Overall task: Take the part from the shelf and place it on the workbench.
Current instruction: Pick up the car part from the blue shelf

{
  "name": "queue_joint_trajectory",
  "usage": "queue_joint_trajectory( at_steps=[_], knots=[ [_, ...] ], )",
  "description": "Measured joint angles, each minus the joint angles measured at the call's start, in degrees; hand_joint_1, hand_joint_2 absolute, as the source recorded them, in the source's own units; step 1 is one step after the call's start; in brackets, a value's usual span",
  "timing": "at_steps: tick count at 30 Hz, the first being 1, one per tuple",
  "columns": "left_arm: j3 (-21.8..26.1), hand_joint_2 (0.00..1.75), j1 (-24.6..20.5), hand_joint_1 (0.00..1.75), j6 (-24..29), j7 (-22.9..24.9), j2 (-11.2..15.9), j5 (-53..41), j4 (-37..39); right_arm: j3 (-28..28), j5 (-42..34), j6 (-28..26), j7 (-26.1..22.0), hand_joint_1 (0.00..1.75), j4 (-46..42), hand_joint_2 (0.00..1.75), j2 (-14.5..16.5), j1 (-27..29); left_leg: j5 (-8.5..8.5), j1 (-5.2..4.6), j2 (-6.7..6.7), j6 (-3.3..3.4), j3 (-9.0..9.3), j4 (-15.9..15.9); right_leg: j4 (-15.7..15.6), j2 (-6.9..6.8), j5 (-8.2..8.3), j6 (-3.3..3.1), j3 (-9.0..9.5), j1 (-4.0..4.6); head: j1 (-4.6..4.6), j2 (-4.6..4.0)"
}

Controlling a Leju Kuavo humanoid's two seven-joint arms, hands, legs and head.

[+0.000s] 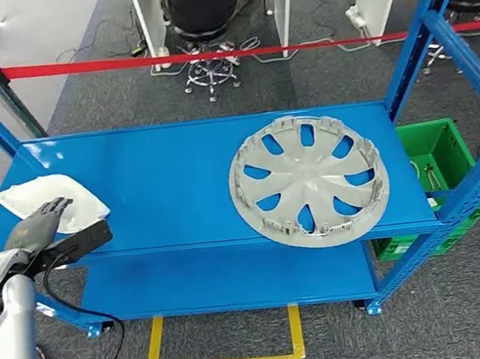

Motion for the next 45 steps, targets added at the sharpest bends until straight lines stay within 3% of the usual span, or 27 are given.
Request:
queue_joint_trajectory(
  at_steps=[3,4,5,7,8,9,10,11,13,15,16,20,21,24,27,29,45],
  knots=[
    [0.1,0.00,0.0,0.00,-0.1,0.0,0.0,0.0,0.0,-0.1,0.1,0.0,0.1,0.00,-0.1,0.00,0.0,0.0,0.10,0.13,0.03,-0.53,-0.09,0.9,0.0,0.15,-0.25,-0.86,0.45,-0.04,-0.32,0.01],
    [0.2,0.00,0.0,0.00,-0.2,0.0,0.0,0.0,-0.1,-0.1,0.1,0.0,0.0,0.00,-0.1,0.00,0.0,0.0,-0.03,0.14,0.05,-0.70,-1.07,2.7,-0.1,0.22,-0.39,-1.22,0.89,-0.05,-0.42,0.01],
    [0.3,0.00,-0.1,0.00,-0.2,0.0,0.0,0.0,-0.1,-0.1,0.2,0.0,0.0,0.00,-0.1,0.00,0.0,-0.1,-0.57,0.12,0.08,-0.82,-2.84,5.6,-0.3,0.27,-0.55,-1.53,1.36,-0.04,-0.56,0.01],
    [0.6,0.00,0.0,0.00,-0.4,0.0,0.0,0.0,-0.1,-0.2,0.2,0.1,0.0,0.00,-0.1,0.00,0.0,-0.1,-3.12,-0.08,0.09,-0.83,-8.04,12.9,-0.4,0.31,-0.99,-2.00,1.98,0.09,-0.78,0.00],
    [0.8,0.00,0.1,0.00,-0.6,0.0,0.0,0.0,-0.1,-0.2,0.2,0.1,0.0,0.00,-0.1,0.00,0.0,-0.1,-4.26,-0.16,0.09,-0.74,-10.53,15.6,-0.4,0.37,-1.25,-2.14,2.25,0.17,-0.84,0.00],
    [0.9,0.00,0.2,0.00,-0.8,0.0,0.0,0.0,-0.1,-0.2,0.3,0.2,0.0,0.00,-0.1,0.00,0.0,-0.1,-4.39,-0.23,0.09,-0.60,-12.37,16.8,-0.4,0.45,-1.57,-2.24,2.57,0.26,-0.86,0.00],
    [1.0,0.00,0.3,0.00,-0.9,0.0,0.0,0.0,-0.1,-0.3,0.3,0.2,0.0,0.00,-0.1,0.00,0.0,-0.1,-3.10,-0.30,0.09,-0.41,-13.32,16.3,-0.5,0.56,-1.91,-2.27,3.01,0.34,-0.88,0.00],
    [1.0,0.00,0.4,0.00,-1.0,0.0,0.0,0.0,-0.1,-0.3,0.3,0.2,0.0,0.00,-0.1,0.00,0.0,-0.1,-0.38,-0.38,0.09,-0.18,-13.30,14.0,-0.5,0.64,-2.29,-2.24,3.57,0.40,-0.89,0.00],
    [1.1,0.87,0.4,0.00,-1.0,0.0,0.0,0.0,-0.1,-0.3,0.3,0.3,0.0,0.00,-0.1,0.00,0.1,-0.2,5.69,-0.60,0.11,0.33,-11.93,7.3,-0.4,0.76,-3.09,-1.98,4.57,0.53,-0.92,0.00],
    [1.2,1.75,0.3,0.00,-1.2,0.1,0.0,0.0,-0.1,-0.4,0.4,0.4,0.1,0.00,-0.1,0.00,0.1,-0.2,8.10,-0.80,0.11,0.65,-11.06,3.1,-0.2,0.88,-3.87,-1.39,4.85,0.74,-1.01,0.00],
    [1.2,1.75,0.3,0.00,-1.5,0.0,-0.1,0.0,-0.1,-0.4,0.4,0.4,0.1,0.00,-0.1,0.00,0.1,-0.3,8.04,-0.82,0.07,0.68,-10.97,2.5,-0.1,0.90,-4.22,-1.18,4.87,0.88,-1.06,0.00],
    [1.3,1.75,0.7,0.00,-2.2,-1.2,-0.3,0.0,-0.1,-0.5,0.7,0.5,0.1,0.00,-0.2,0.00,0.0,-0.3,8.49,-0.75,-0.11,0.49,-10.68,2.1,-0.9,0.81,-4.41,-3.04,5.25,1.12,-1.08,0.00],
    [1.3,1.75,0.8,0.00,-2.2,-1.4,-0.4,0.0,-0.1,-0.5,0.8,0.5,0.1,0.00,-0.2,0.00,0.0,-0.3,8.38,-0.77,-0.13,0.67,-10.63,2.1,-1.1,0.81,-4.39,-3.10,5.43,1.14,-1.09,0.00],
    [1.4,1.75,1.0,0.00,-2.0,-1.8,-0.5,0.2,-0.1,-0.5,0.9,0.5,0.1,0.00,-0.2,0.00,0.0,-0.3,8.13,-0.82,-0.15,1.09,-10.52,2.1,-1.8,0.76,-4.34,-2.76,5.87,1.13,-1.10,0.00],
    [1.5,1.75,1.0,0.00,-1.9,-2.2,-0.8,0.4,-0.1,-0.5,1.0,0.6,0.1,0.00,-0.2,0.00,0.0,-0.3,8.03,-0.86,-0.17,1.34,-10.51,2.1,-2.3,0.72,-4.30,-1.24,6.14,1.02,-1.10,0.00],
    [1.5,1.75,1.0,0.00,-1.9,-2.2,-1.0,0.5,-0.1,-0.5,1.0,0.7,0.0,0.00,-0.2,0.00,0.0,-0.3,8.02,-0.87,-0.16,1.40,-10.49,2.1,-2.5,0.72,-4.27,-0.61,6.21,0.97,-1.11,0.00],
    [1.3,1.75,1.2,0.00,-2.2,-0.5,-1.2,0.1,-0.2,-0.6,2.0,1.0,-0.3,0.00,-0.2,0.00,0.0,-0.3,8.16,-0.62,-0.16,1.32,-10.14,2.0,-2.4,0.72,-4.25,-0.48,6.41,1.21,-1.13,0.00]
  ],
)
